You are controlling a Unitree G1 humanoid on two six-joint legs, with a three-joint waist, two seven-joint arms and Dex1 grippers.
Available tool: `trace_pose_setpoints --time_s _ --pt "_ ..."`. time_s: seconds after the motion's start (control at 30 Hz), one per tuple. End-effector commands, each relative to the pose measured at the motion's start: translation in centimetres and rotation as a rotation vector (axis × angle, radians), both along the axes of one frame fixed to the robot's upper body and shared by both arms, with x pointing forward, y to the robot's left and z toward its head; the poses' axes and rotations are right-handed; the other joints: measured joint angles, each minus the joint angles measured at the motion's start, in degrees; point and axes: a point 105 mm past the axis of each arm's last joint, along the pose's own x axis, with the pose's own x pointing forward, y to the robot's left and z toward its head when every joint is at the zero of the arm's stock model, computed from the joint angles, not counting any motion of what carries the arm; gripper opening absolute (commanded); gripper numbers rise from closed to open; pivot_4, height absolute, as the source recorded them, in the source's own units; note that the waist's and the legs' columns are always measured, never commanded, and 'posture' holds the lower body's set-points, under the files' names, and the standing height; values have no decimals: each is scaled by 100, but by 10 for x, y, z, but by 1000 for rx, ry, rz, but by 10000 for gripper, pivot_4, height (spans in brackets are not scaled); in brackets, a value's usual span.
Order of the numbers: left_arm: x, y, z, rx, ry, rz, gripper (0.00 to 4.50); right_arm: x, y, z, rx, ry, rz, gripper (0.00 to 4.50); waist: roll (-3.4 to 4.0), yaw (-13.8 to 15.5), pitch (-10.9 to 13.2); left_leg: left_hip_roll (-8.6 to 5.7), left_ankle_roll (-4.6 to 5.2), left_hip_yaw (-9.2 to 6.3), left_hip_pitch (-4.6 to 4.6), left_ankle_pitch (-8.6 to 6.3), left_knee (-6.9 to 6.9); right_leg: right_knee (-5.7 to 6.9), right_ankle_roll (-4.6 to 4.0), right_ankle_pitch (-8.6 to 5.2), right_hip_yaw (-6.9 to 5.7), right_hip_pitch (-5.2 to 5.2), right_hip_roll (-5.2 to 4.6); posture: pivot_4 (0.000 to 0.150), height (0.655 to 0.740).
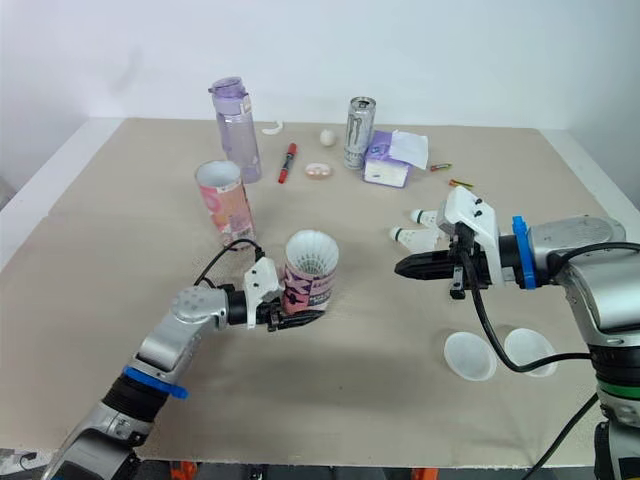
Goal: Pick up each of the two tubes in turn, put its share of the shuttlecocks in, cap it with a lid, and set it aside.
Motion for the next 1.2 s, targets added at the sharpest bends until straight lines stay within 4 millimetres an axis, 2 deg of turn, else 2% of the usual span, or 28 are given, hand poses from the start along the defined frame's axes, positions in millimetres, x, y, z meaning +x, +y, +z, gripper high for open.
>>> trace_pose_setpoints --time_s 0.03,0.33,0.4,0.6,0.77,0.93,1.17,1.2 --pt "-5 -6 4 -77 -32 -28 29157 -4 -9 10 -13 -41 -21 730 1 8 0 0 0 0 1 0 1 -1 1 0 0 2 0 1500 7400" --pt "-27 -18 -7 -104 116 -185 29157 -14 -32 -6 -81 18 -84 730 1 14 -1 2 0 -2 3 0 2 -3 13 -5 -1 4 7 1500 7400" --pt "-27 -18 -7 -93 122 -198 29157 -15 -37 -10 -100 21 -96 730 2 15 -1 2 0 -2 4 0 2 -3 37 -20 -1 7 7 1500 7400" --pt "-26 -16 -15 -44 112 -218 29157 -19 -51 -21 -154 30 -126 730 2 17 -1 2 0 0 12 0 2 -3 39 -20 0 14 6 1500 7400" --pt "-21 -15 -22 40 42 -222 29157 -18 -51 -21 -149 23 -128 730 2 18 -2 1 0 -1 22 1 3 -3 39 -19 0 25 6 1500 7400" --pt "-20 -15 -25 50 41 -225 29157 -18 -53 -24 -152 25 -134 730 2 18 -2 1 0 1 35 1 8 -6 39 -18 0 40 4 1500 7400" --pt "-21 -15 -27 50 54 -229 29157 -19 -78 -33 -279 44 -166 730 5 17 -3 2 0 3 42 1 13 -8 38 -18 1 48 3 1500 7400" --pt "-21 -15 -27 49 54 -229 29157 -19 -81 -34 -290 48 -172 3428 5 17 -3 2 0 3 43 1 13 -8 34 -20 1 48 3 1500 7400"
